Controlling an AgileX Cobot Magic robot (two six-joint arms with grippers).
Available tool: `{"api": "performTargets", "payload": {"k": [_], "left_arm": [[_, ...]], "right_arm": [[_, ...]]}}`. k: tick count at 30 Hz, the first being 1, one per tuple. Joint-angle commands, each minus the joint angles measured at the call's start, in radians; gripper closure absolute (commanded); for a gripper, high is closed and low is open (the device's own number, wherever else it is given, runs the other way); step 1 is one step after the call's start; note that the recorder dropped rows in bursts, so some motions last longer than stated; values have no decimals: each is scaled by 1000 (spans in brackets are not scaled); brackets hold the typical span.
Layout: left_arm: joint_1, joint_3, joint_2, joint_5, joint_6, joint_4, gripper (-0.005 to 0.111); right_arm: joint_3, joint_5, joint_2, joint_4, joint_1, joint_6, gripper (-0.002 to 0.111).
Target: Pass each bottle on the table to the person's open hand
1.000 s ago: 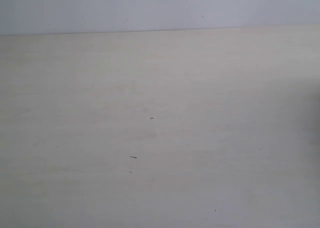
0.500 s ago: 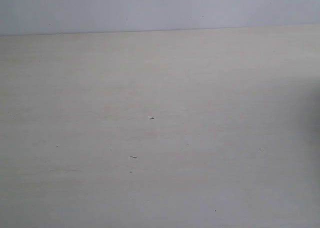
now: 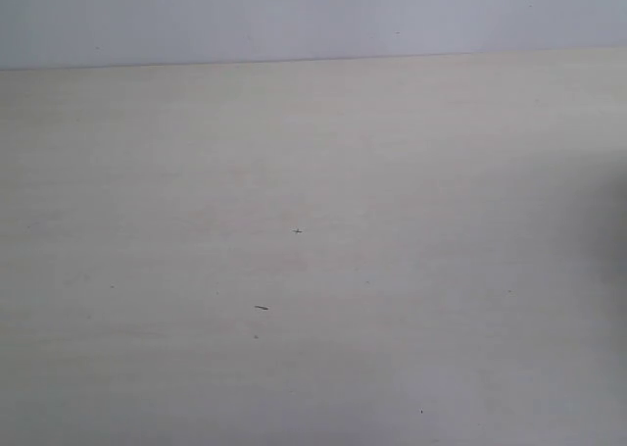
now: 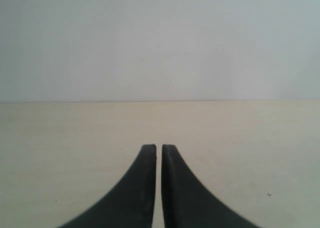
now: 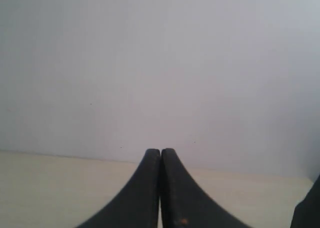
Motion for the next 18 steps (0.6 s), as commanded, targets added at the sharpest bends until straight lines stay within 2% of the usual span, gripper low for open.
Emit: {"api": "performTargets", "payload": {"k": [1,11,18], "left_arm": [[2,0,-6,1,-6,-9,100],[2,0,-6,1,-6,-9,100],[2,0,-6,1,-6,-9,100]], "right_arm": [[4,18,-5,39,-45,37,108],[4,74,-5,24,-47,14,108],[4,208,-5,35,-60,70,108]]}}
